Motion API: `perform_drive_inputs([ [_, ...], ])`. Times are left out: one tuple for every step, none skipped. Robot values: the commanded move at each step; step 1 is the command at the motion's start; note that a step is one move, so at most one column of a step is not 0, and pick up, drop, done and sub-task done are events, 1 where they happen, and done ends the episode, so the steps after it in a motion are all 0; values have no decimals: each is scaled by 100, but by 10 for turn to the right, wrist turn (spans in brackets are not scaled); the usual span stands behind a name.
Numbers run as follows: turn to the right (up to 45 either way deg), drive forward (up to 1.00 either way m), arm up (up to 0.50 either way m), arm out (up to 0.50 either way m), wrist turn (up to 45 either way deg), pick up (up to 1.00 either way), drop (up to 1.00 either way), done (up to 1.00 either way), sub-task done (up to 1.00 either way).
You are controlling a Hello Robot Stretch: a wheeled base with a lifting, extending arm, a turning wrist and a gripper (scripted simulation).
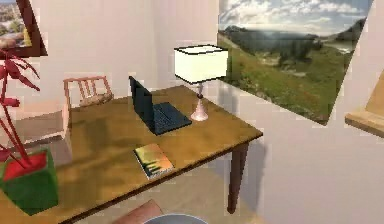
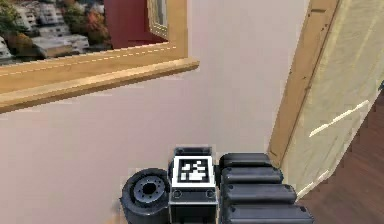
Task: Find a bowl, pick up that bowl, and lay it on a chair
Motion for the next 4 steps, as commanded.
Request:
perform_drive_inputs([
  [360,0,0,0,0,0,0,0,0],
  [-300,0,0,0,0,0,0,0,0],
  [300,0,0,0,0,0,0,0,0],
  [-330,0,0,0,0,0,0,0,0],
])
